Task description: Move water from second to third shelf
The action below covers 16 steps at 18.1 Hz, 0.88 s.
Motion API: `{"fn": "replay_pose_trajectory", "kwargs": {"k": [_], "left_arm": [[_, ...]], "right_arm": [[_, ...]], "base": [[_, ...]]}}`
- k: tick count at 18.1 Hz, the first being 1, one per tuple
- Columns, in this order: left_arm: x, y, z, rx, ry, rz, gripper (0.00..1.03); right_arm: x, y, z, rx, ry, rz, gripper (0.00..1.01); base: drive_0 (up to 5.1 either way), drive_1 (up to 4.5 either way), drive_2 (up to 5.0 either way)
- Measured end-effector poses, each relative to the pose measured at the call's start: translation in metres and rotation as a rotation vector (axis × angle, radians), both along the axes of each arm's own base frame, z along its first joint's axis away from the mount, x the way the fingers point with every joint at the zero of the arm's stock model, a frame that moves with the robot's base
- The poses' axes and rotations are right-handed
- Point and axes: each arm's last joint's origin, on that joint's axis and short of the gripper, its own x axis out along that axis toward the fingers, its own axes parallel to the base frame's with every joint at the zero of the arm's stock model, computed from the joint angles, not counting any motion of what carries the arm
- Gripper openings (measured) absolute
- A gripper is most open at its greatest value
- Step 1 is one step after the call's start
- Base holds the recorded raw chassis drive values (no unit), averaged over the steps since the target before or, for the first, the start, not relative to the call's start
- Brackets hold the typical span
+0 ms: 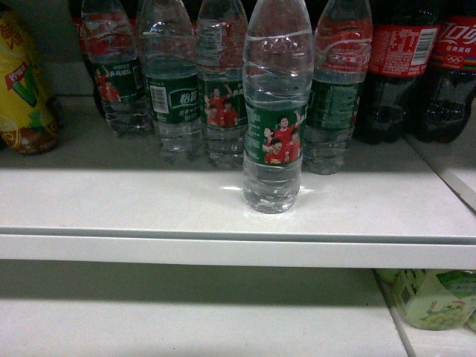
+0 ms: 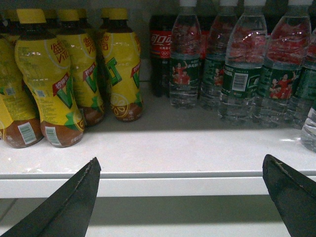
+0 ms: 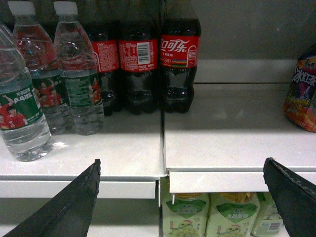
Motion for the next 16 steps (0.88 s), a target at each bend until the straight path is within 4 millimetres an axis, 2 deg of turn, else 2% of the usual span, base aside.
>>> {"fn": "replay_pose_trajectory", "kwargs": {"k": [16], "left_arm": [[0.0,0.0,0.0,0.0,0.0,0.0,0.98]], "right_arm": [[0.0,0.0,0.0,0.0,0.0,0.0,0.98]], "base": [[0.0,0.0,0.0]]}}
